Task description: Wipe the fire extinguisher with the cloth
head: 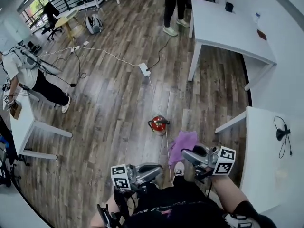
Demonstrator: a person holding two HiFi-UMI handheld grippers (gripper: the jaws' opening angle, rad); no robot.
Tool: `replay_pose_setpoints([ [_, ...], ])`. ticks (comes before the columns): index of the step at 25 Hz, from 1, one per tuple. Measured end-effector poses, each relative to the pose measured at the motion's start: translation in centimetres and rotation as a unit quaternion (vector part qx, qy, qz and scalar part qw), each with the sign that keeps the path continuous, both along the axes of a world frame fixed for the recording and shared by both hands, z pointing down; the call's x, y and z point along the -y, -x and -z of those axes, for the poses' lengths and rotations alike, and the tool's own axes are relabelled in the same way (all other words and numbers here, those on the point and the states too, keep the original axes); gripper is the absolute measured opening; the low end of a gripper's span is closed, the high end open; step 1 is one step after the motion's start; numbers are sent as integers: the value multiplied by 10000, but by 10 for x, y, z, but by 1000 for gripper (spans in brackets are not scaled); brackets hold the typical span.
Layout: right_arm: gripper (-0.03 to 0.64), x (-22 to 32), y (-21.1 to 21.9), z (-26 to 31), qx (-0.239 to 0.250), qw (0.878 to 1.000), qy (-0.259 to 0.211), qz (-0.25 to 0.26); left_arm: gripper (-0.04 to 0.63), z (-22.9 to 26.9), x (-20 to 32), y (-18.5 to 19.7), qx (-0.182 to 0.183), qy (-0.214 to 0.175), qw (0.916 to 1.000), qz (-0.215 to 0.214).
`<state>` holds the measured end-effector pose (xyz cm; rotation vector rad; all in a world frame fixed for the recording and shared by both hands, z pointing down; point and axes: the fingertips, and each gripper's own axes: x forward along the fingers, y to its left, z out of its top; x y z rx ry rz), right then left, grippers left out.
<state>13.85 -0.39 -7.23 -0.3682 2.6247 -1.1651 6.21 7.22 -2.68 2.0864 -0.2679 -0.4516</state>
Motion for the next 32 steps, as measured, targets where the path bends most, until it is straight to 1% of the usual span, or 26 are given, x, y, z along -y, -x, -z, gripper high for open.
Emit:
replay_pose_setpoints([
  [3,75,2,-16,5,-66,9996,-231,129,-3,7,-1,-27,441,-447,9980,-36],
  [5,75,3,-22,8,-36,9993,-307,224,-3,9,-2,-41,615,-636,9961,2],
  [9,75,-6,-27,5,12,9991,-293,306,-3,14,-11,-48,544,-580,9966,198],
  [14,77,-29,-17,7,59,9993,-254,260,-3,17,-35,-33,646,-494,9966,159],
  [18,75,-65,12,14,21,9995,-297,135,-3,23,-65,-3,677,-504,9964,47],
  [20,77,-90,28,16,-2,9996,-296,-13,-3,24,-86,18,691,-512,9963,-46],
  [22,77,-117,47,17,17,9994,-281,-224,-3,25,-108,46,783,-565,9953,-90],
  [25,77,-156,78,23,73,9984,-332,-457,-3,31,-138,89,960,-746,9925,-133],
  [27,77,-180,101,29,19,9977,-403,-548,-3,35,-154,118,932,-813,9923,-87],
  [30,77,-219,132,32,-33,9964,-344,-770,-3,35,-177,162,746,-617,9953,40],
  [32,77,-243,145,31,-74,9954,-243,-919,-3,34,-192,180,696,-504,9963,11],
])
